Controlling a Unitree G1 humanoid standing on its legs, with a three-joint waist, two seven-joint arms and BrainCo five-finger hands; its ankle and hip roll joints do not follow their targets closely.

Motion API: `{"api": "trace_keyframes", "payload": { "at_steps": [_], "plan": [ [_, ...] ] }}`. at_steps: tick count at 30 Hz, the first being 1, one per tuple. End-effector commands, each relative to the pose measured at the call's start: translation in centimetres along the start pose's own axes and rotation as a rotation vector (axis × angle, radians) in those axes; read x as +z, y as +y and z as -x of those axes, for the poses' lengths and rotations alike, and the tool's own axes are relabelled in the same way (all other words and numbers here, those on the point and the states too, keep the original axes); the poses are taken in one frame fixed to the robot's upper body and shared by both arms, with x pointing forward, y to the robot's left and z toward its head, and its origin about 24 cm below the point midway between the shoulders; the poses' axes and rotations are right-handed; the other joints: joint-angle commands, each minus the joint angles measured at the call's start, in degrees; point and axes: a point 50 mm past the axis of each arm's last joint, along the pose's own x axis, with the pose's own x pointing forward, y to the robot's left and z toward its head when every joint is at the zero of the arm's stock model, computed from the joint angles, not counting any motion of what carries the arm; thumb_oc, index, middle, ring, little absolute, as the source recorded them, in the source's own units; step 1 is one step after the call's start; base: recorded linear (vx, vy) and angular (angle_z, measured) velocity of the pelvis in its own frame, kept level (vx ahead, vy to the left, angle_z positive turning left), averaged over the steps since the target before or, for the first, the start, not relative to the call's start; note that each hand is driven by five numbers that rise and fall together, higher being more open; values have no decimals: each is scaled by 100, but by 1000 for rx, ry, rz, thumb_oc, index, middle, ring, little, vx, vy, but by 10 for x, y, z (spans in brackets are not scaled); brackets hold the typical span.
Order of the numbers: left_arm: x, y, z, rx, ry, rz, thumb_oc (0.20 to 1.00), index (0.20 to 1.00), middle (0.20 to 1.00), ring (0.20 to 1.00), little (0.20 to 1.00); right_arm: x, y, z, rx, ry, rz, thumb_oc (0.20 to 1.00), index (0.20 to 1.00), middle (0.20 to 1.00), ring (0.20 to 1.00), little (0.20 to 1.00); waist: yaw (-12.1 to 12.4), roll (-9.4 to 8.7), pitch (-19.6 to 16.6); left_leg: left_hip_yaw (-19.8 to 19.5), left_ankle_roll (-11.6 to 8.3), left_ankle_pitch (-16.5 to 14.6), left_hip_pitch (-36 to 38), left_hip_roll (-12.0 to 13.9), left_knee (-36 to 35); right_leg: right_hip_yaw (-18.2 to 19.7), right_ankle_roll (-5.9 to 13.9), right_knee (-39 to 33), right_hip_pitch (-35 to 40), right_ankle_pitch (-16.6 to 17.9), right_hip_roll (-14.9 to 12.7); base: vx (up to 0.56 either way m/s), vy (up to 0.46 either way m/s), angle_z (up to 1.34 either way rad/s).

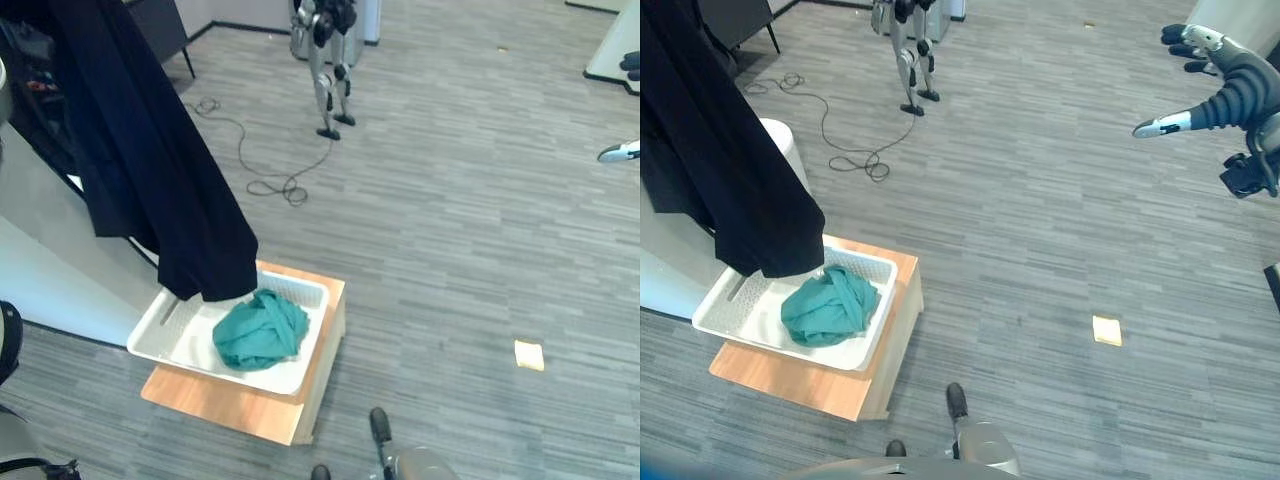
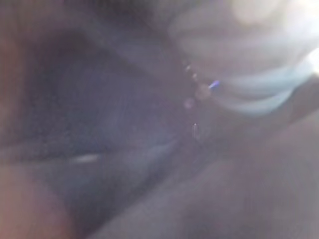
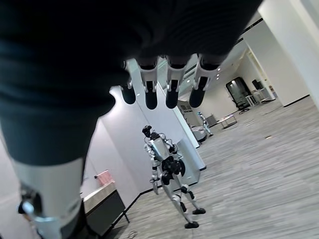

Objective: Pick up bed clothes into laundry basket.

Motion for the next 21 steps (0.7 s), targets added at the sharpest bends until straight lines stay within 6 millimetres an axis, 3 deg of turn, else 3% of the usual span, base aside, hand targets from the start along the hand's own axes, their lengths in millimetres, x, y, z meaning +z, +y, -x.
{"api": "trace_keyframes", "payload": {
  "at_steps": [1,14,21],
  "plan": [
    [27,21,3,65,-142,1,200,200,200,200,200,10,-29,6,-121,-63,-17,1000,1000,1000,1000,1000,215,96,67,20,-129,530,-299,240,-218,-156,620,68,429,-723,-225,0,0,0],
    [25,27,19,78,-192,54,200,200,200,200,200,6,-27,11,-115,-53,-9,1000,1000,1000,1000,1000,349,54,89,-38,-131,501,-224,234,-218,-222,601,68,541,-778,-235,1,0,0],
    [47,35,36,67,-316,5,200,200,200,200,200,4,-34,18,-151,-53,-16,1000,1000,1000,1000,1000,447,85,25,-89,-111,464,-183,203,-218,-249,596,71,595,-807,-253,5,1,1]
  ]
}}
